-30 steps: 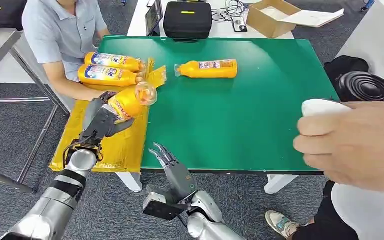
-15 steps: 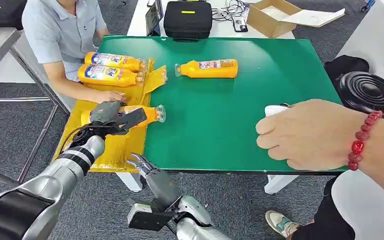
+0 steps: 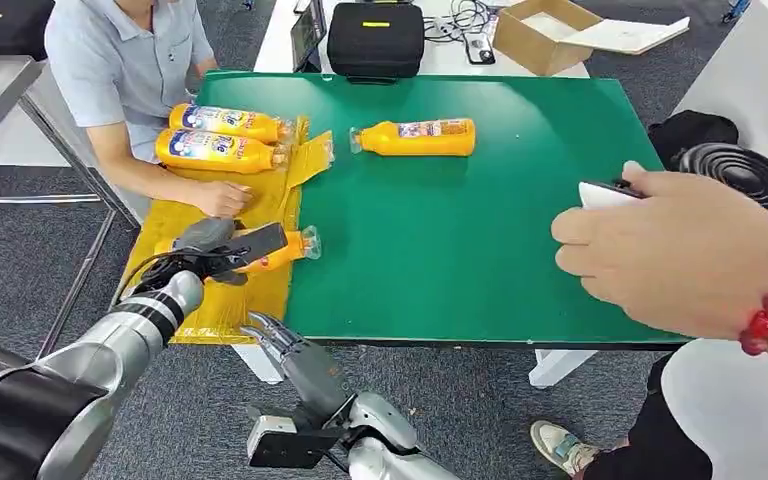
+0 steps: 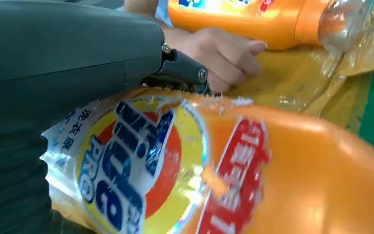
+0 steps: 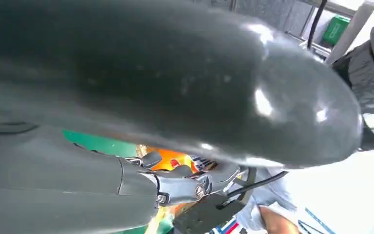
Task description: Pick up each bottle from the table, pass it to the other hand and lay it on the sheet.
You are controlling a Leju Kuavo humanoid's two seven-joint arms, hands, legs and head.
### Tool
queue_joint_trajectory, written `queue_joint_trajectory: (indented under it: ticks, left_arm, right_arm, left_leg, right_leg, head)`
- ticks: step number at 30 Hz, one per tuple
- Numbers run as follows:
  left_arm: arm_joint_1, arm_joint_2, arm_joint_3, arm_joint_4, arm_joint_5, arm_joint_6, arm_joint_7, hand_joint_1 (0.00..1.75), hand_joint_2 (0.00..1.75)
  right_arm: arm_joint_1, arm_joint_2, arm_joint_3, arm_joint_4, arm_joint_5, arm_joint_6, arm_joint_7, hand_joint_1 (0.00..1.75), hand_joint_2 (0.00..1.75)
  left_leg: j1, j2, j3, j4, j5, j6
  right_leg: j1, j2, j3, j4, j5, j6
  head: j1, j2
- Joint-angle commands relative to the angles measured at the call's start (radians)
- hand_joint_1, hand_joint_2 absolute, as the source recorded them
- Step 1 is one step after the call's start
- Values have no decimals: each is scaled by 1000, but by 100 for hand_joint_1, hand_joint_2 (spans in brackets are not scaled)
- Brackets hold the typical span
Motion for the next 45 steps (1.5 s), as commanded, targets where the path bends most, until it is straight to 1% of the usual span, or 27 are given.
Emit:
queue_joint_trajectory:
  ticks: [1, 3, 5, 7, 10, 11, 13, 14, 17, 18, 19, 20, 21, 22, 23, 25, 28, 29, 30, 31, 33, 35, 36, 41, 43, 44, 45]
  left_arm:
    - [-48, -32, 121, 48, 124, -92, -104, 0, 175]
    - [-46, -38, 160, 39, 168, -126, -134, 0, 175]
    - [-45, -36, 174, 33, 187, -148, -153, 0, 175]
    - [-34, -25, 201, 12, 230, -220, -234, 0, 175]
    - [-19, -12, 249, -18, 295, -268, -294, 0, 175]
    - [-18, -9, 247, -28, 293, -264, -302, 0, 175]
    - [-16, -4, 241, -47, 289, -253, -315, 0, 175]
    - [-17, -1, 243, -55, 290, -250, -319, 0, 175]
    - [29, 2, 311, -154, 387, -255, -415, 0, 175]
    - [38, 3, 321, -169, 401, -257, -423, 0, 175]
    - [77, -5, 363, -243, 469, -274, -460, 0, 175]
    - [105, -4, 362, -294, 476, -277, -449, 0, 175]
    - [135, -24, 416, -356, 552, -275, -490, 0, 175]
    - [135, -24, 416, -356, 552, -275, -490, 0, 175]
    - [225, -54, 455, -537, 645, -283, -490, 0, 175]
    - [318, -88, 494, -740, 821, -276, -445, 0, 175]
    - [411, -101, 498, -905, 1013, -275, -382, 0, 175]
    - [441, -97, 493, -942, 1039, -269, -374, 0, 175]
    - [466, -92, 483, -975, 1080, -255, -364, 0, 175]
    - [507, -98, 476, -1011, 1127, -242, -348, 0, 175]
    - [529, -102, 471, -1020, 1128, -243, -352, 0, 175]
    - [529, -102, 471, -1020, 1128, -243, -352, 0, 175]
    - [529, -102, 471, -1020, 1128, -243, -352, 0, 175]
    - [529, -102, 471, -1020, 1128, -243, -352, 0, 175]
    - [624, -117, 444, -1096, 1172, -205, -354, 0, 175]
    - [713, -126, 417, -1157, 1165, -197, -357, 0, 175]
    - [779, -131, 398, -1192, 1139, -178, -384, 0, 175]
  right_arm:
    - [-20, -15, 63, 15, -16, 10, 0, 0, 0]
    - [-20, -14, 63, 18, -19, 13, 0, 0, 0]
    - [-18, -15, 64, 17, -19, 11, 0, 0, 0]
    - [-16, -20, 67, 11, -21, 17, 0, 0, 0]
    - [-14, -25, 69, 11, -25, 13, 0, 0, 0]
    - [-14, -25, 69, 12, -26, 13, 0, 0, 0]
    - [-13, -27, 68, 11, -26, 12, 0, 0, 0]
    - [-13, -27, 68, 13, -26, 13, 0, 0, 0]
    - [-12, -35, 65, 12, -23, 8, 0, 0, 0]
    - [-13, -37, 64, 10, -24, 10, 0, 0, 0]
    - [-10, -41, 57, 9, -22, 4, 0, 0, 0]
    - [-8, -44, 54, 8, -21, 1, 0, 0, 0]
    - [-6, -44, 49, 10, -19, -3, 0, 0, 0]
    - [-6, -44, 49, 10, -19, -3, 0, 0, 0]
    - [2, -56, 50, -16, -15, -11, 0, 0, 0]
    - [17, -84, 58, -84, -31, -44, 0, 0, 0]
    - [44, -136, 50, -215, -74, -112, 0, 0, 0]
    - [54, -145, 43, -236, -74, -121, 0, 0, 175]
    - [67, -154, 26, -266, -74, -141, 0, 0, 175]
    - [73, -173, -2, -303, -55, -207, 0, 0, 175]
    - [67, -185, -12, -313, -62, -195, 0, 0, 175]
    - [67, -185, -12, -313, -62, -195, 0, 0, 175]
    - [67, -185, -12, -313, -62, -195, 0, 0, 175]
    - [67, -185, -12, -313, -62, -195, 0, 0, 175]
    - [98, -208, -109, -343, 11, -292, 0, 0, 175]
    - [130, -219, -229, -340, 104, -304, 0, 0, 175]
    - [160, -224, -349, -353, 198, -304, 5, 0, 175]
  left_leg:
    - [1, -1, 6, 0, -3, -1]
    - [1, 0, 2, 0, -1, 0]
    - [1, -1, 4, 0, -2, -1]
    - [1, 0, 2, 0, -1, 0]
    - [0, 0, 2, 0, -1, 0]
    - [1, 1, 5, 0, -2, -1]
    - [0, 1, 2, 0, -1, 0]
    - [1, 1, 5, 0, -2, -1]
    - [0, 1, 2, -1, -1, 0]
    - [1, 2, 5, -1, -2, -1]
    - [1, 1, 3, -1, -1, 0]
    - [0, 1, 2, -1, -1, 0]
    - [0, 2, 5, -1, -2, -1]
    - [0, 1, 5, -2, -1, 0]
    - [0, 1, 7, -1, -3, 0]
    - [1, 1, 6, 0, -3, 0]
    - [0, 3, 3, -1, -2, 0]
    - [0, 2, 5, 0, -4, 0]
    - [0, 1, 3, -1, -2, 0]
    - [0, 1, 2, -1, -1, 0]
    - [0, 3, 5, -1, -3, 0]
    - [0, 1, 2, 0, -2, 0]
    - [0, 1, 5, 0, -3, -1]
    - [0, 0, 2, 0, -2, -1]
    - [0, 0, 3, -1, -2, -1]
    - [0, 0, 2, -1, -2, -1]
    - [-1, 2, 7, -3, -3, 0]
  right_leg:
    - [1, -1, 6, 0, -3, -2]
    - [1, -1, 3, -1, -1, -1]
    - [1, -1, 4, 0, -2, -1]
    - [1, 0, 2, -1, -1, -1]
    - [1, 0, 2, -1, -1, -1]
    - [1, 1, 5, -1, -2, -2]
    - [0, 1, 2, -1, -1, -1]
    - [1, 1, 6, 0, -2, -2]
    - [0, 0, 2, -1, 0, -1]
    - [1, 1, 5, -1, -1, -1]
    - [1, 1, 3, -1, -1, -1]
    - [0, 1, 2, -1, 0, -1]
    - [1, 1, 5, -1, -1, -1]
    - [0, 1, 5, -2, -1, -1]
    - [1, 1, 7, -2, -2, -1]
    - [1, 0, 6, -1, -2, -2]
    - [0, 2, 2, -1, -1, -1]
    - [1, 1, 5, -2, -2, -1]
    - [0, 1, 2, -2, -2, -1]
    - [0, 1, 1, -2, -1, -1]
    - [0, 3, 4, -2, -2, -1]
    - [0, 1, 2, -2, -1, -1]
    - [0, 1, 5, -2, -2, -1]
    - [0, 1, 1, -1, -1, -1]
    - [0, 0, 3, -1, -2, -1]
    - [0, 1, 2, -1, -1, -1]
    - [0, 2, 7, -4, -2, -1]
  head:
    - [0, 0]
    - [0, 0]
    - [0, 0]
    - [0, 0]
    - [0, 0]
    - [0, 0]
    - [0, 0]
    - [0, 0]
    - [0, 0]
    - [0, 0]
    - [0, 0]
    - [0, 0]
    - [0, 0]
    - [0, 0]
    - [0, 0]
    - [0, 0]
    - [-2, 0]
    - [-1, 0]
    - [-1, 0]
    - [-1, 0]
    - [-1, 0]
    - [-1, 0]
    - [-1, 0]
    - [-1, 0]
    - [-1, 0]
    - [-1, 0]
    - [-1, 0]
